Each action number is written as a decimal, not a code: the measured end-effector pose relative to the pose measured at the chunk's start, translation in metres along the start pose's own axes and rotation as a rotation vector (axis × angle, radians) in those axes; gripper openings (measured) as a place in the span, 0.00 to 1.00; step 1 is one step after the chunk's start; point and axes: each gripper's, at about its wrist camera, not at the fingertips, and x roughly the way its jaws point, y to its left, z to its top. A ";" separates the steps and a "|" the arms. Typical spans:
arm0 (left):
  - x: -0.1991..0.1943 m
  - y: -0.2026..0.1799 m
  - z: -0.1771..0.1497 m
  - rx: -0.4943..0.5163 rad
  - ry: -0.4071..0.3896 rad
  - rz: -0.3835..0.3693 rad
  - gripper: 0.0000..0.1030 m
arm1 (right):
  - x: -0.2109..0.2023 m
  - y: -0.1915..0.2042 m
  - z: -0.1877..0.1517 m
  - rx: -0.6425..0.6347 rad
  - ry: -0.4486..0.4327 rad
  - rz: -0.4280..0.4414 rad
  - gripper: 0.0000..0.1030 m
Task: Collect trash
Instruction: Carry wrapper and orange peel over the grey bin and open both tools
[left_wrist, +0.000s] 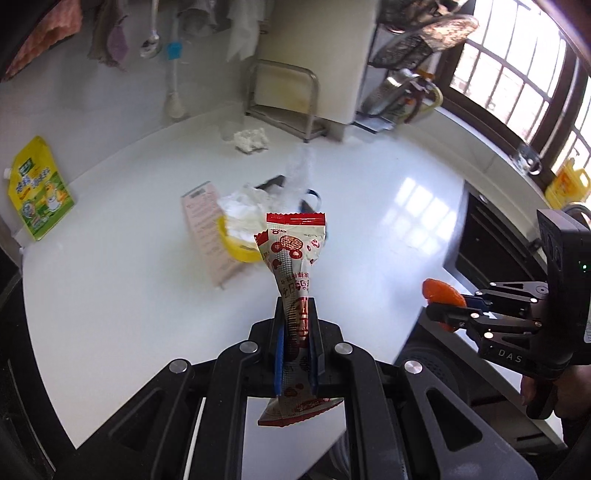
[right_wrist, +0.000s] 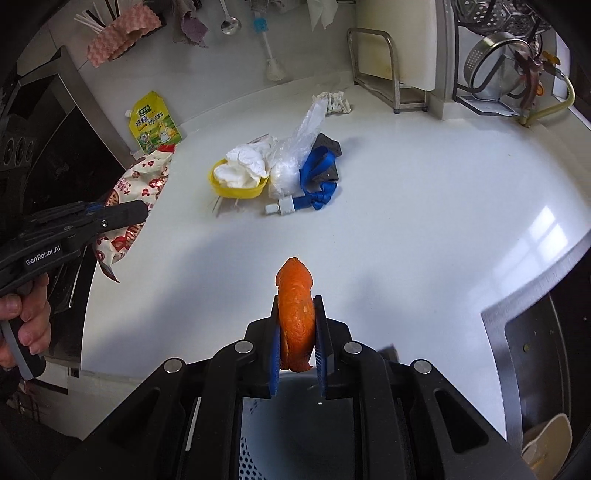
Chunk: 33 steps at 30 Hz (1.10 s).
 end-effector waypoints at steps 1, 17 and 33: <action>0.001 -0.011 -0.004 0.019 0.010 -0.021 0.09 | -0.005 0.000 -0.010 -0.001 0.005 -0.009 0.14; 0.073 -0.131 -0.094 0.293 0.286 -0.263 0.10 | -0.017 -0.018 -0.151 0.087 0.179 -0.081 0.14; 0.140 -0.136 -0.137 0.324 0.437 -0.267 0.10 | 0.036 -0.009 -0.176 -0.009 0.297 -0.127 0.14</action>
